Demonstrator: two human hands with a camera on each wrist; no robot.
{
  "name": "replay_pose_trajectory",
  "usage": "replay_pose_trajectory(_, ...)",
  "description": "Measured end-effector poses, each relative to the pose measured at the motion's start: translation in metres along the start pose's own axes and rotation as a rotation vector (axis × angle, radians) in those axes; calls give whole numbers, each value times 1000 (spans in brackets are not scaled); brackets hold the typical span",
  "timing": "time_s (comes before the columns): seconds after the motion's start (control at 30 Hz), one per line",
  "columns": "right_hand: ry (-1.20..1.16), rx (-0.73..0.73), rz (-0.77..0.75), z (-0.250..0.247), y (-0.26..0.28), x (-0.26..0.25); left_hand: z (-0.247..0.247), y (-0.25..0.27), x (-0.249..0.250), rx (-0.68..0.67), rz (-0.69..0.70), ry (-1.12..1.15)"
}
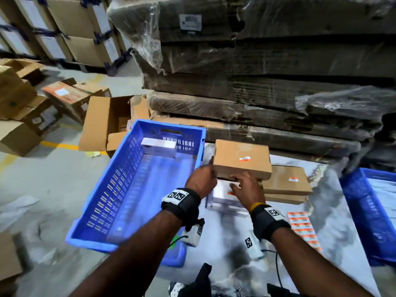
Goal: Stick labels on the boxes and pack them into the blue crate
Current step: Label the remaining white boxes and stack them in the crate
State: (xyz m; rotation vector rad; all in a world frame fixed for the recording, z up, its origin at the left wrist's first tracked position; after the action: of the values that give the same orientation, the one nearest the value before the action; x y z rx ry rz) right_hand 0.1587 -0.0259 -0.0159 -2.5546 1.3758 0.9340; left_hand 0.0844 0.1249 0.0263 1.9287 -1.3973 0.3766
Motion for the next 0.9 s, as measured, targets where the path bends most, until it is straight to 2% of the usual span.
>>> replay_pose_trajectory(0.13,235,-152,27,20,5,31,47,-18,-2,-183,-57,-57)
replay_pose_trajectory(0.23,289,-246,75,33,4,55,66,-26,-7,-218,-105,-75)
replay_pose_trajectory(0.37,367,-273,111,33,0,67,85,-32,-18,-253,-168,-83)
replay_pose_trajectory(0.6,394,-280,120,33,-2,65,105,-35,-25,-253,-234,9)
replay_pose_trajectory(0.9,469,-299,90,34,8,60,119,-27,-33,-152,-278,205)
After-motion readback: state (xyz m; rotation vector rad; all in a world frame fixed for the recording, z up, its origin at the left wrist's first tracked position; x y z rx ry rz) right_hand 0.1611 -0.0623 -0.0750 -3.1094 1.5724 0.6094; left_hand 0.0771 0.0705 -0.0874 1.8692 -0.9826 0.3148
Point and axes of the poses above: each hand's wrist, its own y-axis away from the middle knuckle, its own z-axis out of the palm, x = y × z, the point moved 9 cm from there along -y, towards the middle knuckle, and after that the axes turned 14 degrees about -x, right-handed, at the moved point
